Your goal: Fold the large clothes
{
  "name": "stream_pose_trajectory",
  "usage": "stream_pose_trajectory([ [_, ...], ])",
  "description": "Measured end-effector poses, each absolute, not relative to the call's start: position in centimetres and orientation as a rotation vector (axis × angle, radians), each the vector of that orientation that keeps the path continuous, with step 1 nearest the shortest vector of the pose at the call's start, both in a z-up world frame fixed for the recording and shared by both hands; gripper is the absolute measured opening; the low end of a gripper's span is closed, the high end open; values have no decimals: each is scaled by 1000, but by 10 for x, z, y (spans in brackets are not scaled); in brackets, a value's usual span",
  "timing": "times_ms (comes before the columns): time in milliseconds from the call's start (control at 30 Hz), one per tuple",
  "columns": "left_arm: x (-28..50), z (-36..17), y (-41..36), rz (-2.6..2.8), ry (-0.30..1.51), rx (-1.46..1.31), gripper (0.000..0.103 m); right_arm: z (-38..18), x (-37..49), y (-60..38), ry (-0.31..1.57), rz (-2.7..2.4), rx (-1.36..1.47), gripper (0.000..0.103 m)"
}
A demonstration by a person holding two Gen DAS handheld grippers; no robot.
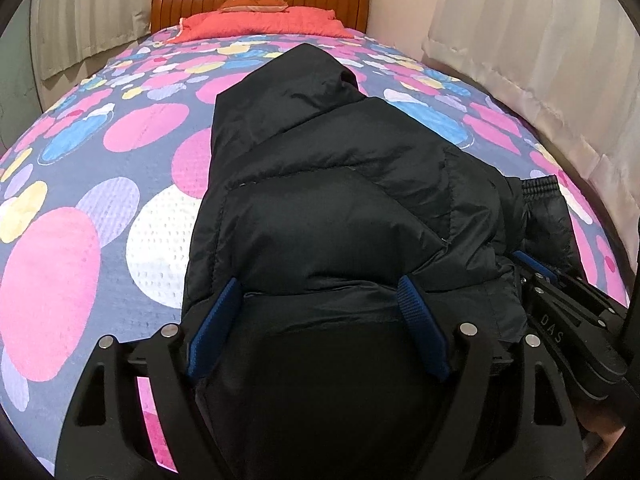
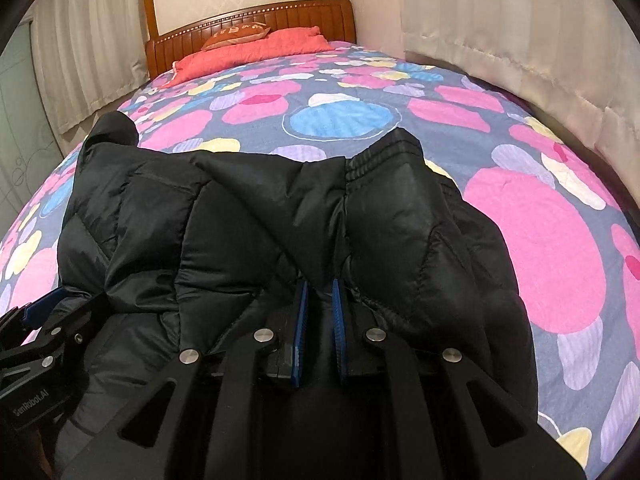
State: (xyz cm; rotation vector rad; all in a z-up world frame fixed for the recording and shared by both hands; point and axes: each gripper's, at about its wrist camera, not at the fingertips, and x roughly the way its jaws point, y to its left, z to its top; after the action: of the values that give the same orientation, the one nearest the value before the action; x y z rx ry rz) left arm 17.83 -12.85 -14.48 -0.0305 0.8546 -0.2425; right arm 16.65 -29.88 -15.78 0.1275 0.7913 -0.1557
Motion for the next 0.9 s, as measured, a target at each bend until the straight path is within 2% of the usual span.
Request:
stream_pose_trajectory([
  [333, 173, -126, -118, -256, 859, -72, 80, -135, 156, -292, 795, -187, 88, 15],
  [367, 172, -124, -115, -256, 863, -84, 80, -132, 154, -293, 789, -190, 90, 18],
  [500, 168, -112, -95, -235, 883, -185, 80, -114, 139, -302, 736, -203, 132, 43],
  [767, 155, -96, -39, -70, 856, -411, 80, -85, 111, -338, 680, -221, 273, 44],
  [900, 150, -101, -13, -74, 879, -552, 83, -86, 99, -353, 676, -197, 355, 61],
])
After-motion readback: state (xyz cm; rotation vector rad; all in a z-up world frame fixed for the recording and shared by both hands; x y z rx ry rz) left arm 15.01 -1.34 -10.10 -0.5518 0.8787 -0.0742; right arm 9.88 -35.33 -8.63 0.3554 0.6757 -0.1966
